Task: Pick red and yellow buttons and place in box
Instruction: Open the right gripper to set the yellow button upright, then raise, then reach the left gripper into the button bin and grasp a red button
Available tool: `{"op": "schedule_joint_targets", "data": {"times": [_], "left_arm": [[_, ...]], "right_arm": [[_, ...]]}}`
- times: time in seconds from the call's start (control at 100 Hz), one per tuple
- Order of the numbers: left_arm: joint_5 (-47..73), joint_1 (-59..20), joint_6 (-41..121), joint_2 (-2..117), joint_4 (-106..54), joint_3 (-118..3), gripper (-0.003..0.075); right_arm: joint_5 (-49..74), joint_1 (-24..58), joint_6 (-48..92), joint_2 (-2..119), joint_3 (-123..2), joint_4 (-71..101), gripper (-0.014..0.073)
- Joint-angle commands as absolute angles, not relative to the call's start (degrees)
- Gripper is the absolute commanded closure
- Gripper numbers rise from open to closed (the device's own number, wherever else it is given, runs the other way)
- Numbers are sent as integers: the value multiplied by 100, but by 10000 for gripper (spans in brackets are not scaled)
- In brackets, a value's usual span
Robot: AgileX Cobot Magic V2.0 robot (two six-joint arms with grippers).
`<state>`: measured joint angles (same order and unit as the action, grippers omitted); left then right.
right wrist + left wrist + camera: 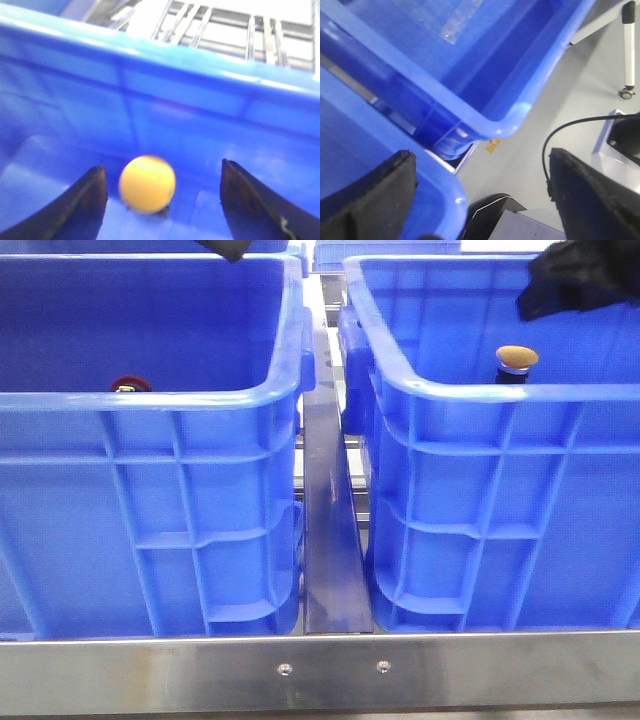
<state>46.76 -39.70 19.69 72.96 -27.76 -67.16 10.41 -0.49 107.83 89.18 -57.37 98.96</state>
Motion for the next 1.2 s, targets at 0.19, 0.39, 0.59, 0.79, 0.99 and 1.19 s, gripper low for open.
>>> {"op": "schedule_joint_targets", "data": {"times": [0.19,0.39,0.59,0.79,0.99,1.19], "left_arm": [[4408,-3067,390,7153,-1841,-6883,216],[4557,-2260,-730,7252,-938,-6890,216],[5356,-1651,-919,7890,-939,-7264,216],[5674,-1535,-1200,8662,-762,-7934,216],[5838,-1535,-1200,9406,-762,-8592,216],[5767,-1535,-1190,10002,-740,-8918,216]], "right_arm": [[1110,-58,10822,7653,-5038,9995,87],[1123,-58,10822,7399,-4889,9995,87],[1157,-58,10822,7398,-4896,10047,87],[1169,-58,10822,7398,-4896,10047,87],[1169,-58,10822,7398,-4896,10047,87],[1175,-58,10822,7398,-4896,10047,87]]}}
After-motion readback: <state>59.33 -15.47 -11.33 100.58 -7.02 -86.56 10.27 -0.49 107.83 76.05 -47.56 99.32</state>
